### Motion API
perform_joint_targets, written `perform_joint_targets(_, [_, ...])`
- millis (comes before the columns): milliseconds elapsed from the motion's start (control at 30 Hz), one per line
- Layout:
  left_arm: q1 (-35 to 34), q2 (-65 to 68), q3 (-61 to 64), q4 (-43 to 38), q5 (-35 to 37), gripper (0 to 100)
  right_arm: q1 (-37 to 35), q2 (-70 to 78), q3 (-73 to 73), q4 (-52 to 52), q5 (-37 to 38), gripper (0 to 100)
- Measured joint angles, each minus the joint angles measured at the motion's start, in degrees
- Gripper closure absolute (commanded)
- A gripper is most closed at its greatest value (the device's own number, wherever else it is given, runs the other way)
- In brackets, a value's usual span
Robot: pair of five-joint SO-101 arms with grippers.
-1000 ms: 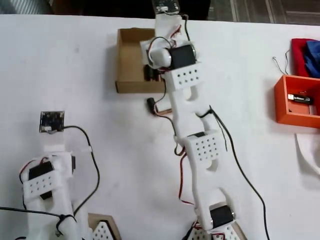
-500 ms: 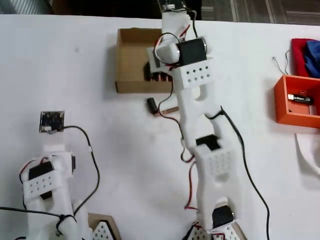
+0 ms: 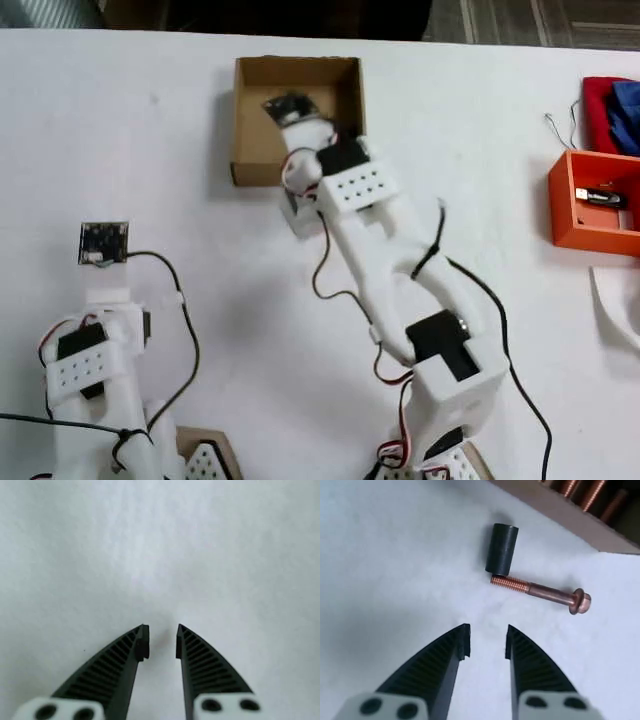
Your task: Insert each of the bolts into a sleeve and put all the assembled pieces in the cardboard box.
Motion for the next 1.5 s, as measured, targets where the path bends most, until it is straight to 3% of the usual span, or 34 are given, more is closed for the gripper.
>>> perform_joint_targets(867, [0.0,0.0,0.0,0.0,0.0,89,0.0,12.4,2.6,-22.5,1.0,86.5])
perform_joint_targets(1233, [0.0,0.0,0.0,0.0,0.0,89,0.0,16.6,1.8,-24.0,1.2,86.5])
perform_joint_targets(1500, [0.0,0.0,0.0,0.0,0.0,89,0.0,23.9,-10.2,-16.4,1.1,86.5])
